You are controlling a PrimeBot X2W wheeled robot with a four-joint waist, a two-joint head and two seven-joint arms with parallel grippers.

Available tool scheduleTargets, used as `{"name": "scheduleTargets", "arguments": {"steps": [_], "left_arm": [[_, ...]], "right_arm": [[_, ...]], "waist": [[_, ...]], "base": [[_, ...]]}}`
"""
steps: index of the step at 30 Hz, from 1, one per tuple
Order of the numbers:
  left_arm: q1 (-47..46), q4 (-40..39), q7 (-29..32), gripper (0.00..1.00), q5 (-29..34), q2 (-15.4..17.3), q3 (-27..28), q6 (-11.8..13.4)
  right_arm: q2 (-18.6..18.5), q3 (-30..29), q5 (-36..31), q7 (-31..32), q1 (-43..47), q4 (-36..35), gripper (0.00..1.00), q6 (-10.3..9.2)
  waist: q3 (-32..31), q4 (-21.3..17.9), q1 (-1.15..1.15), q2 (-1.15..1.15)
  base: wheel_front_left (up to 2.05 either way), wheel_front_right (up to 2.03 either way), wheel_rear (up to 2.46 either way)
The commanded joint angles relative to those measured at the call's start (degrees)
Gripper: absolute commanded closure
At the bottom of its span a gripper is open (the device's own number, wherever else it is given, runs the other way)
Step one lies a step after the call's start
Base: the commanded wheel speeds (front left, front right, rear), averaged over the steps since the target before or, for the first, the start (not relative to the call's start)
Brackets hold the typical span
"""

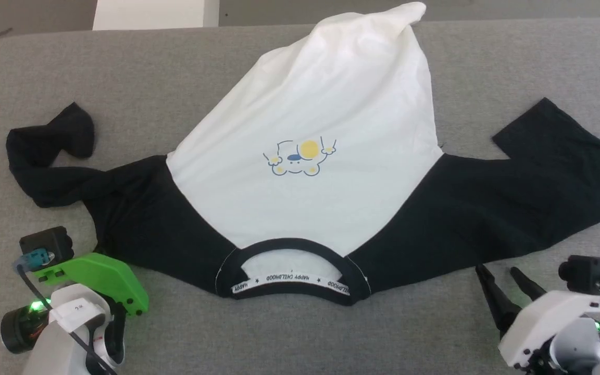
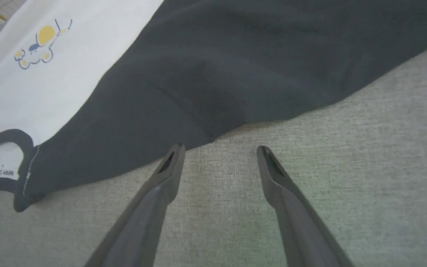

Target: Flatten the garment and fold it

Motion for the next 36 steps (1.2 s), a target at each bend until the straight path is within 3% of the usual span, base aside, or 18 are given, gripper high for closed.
{"name": "scheduleTargets", "arguments": {"steps": [1,10,12,13,14,19,25,32,36], "left_arm": [[0.0,0.0,-0.4,1.0,-0.7,0.1,-0.1,-0.2],[-2.1,0.5,-1.0,1.0,-0.8,-0.4,-1.7,-1.4],[-2.2,0.7,-1.2,1.0,-0.9,-0.4,-1.8,-1.6],[-2.2,0.8,-1.3,1.0,-1.0,-0.4,-1.8,-1.7],[-2.2,0.9,-1.5,1.0,-1.0,-0.4,-1.9,-1.8],[-2.0,0.2,-2.9,1.0,-1.3,0.2,-1.6,-2.7],[-2.0,-6.6,-2.9,1.0,-4.7,1.2,0.2,-5.2],[-6.8,-17.9,3.5,1.0,-12.6,1.9,1.6,-8.6],[-14.6,-21.4,8.4,1.0,-15.8,3.1,2.4,-8.3]], "right_arm": [[0.1,0.3,0.5,0.4,-1.7,0.8,0.0,-0.08],[0.1,2.1,0.0,0.5,-7.5,6.1,0.0,-0.08],[0.1,2.4,-0.1,-0.4,-8.2,6.3,0.73,-0.08],[0.1,2.5,-0.1,-0.9,-8.4,6.3,0.91,-0.08],[0.1,2.6,-0.1,-1.4,-8.5,6.2,1.0,-0.08],[0.1,2.2,1.3,-3.4,-7.6,4.2,1.0,-0.08],[0.1,0.2,0.4,-2.6,-6.5,-4.4,1.0,-0.08],[0.1,-0.5,-4.1,4.9,-12.9,-16.5,1.0,-0.08],[-1.6,0.2,-5.7,10.8,-22.9,-17.4,1.0,-0.08]], "waist": [[0.5,0.5,0.0,0.0],[1.8,1.4,0.0,0.0],[1.7,1.3,0.0,0.0],[1.6,1.3,0.0,0.0],[1.4,1.2,0.0,0.0],[-0.5,0.6,0.0,0.0],[-3.3,-0.3,0.0,0.0],[-2.8,-1.0,0.0,0.0],[-0.2,-1.4,0.0,0.0]], "base": [[0.0,0.0,0.0],[0.0,0.0,0.0],[0.0,0.0,0.0],[0.0,0.0,0.0],[0.0,0.0,0.0],[0.0,0.0,0.0],[0.0,0.0,0.0],[0.0,0.0,0.0],[0.0,0.0,0.0]]}}
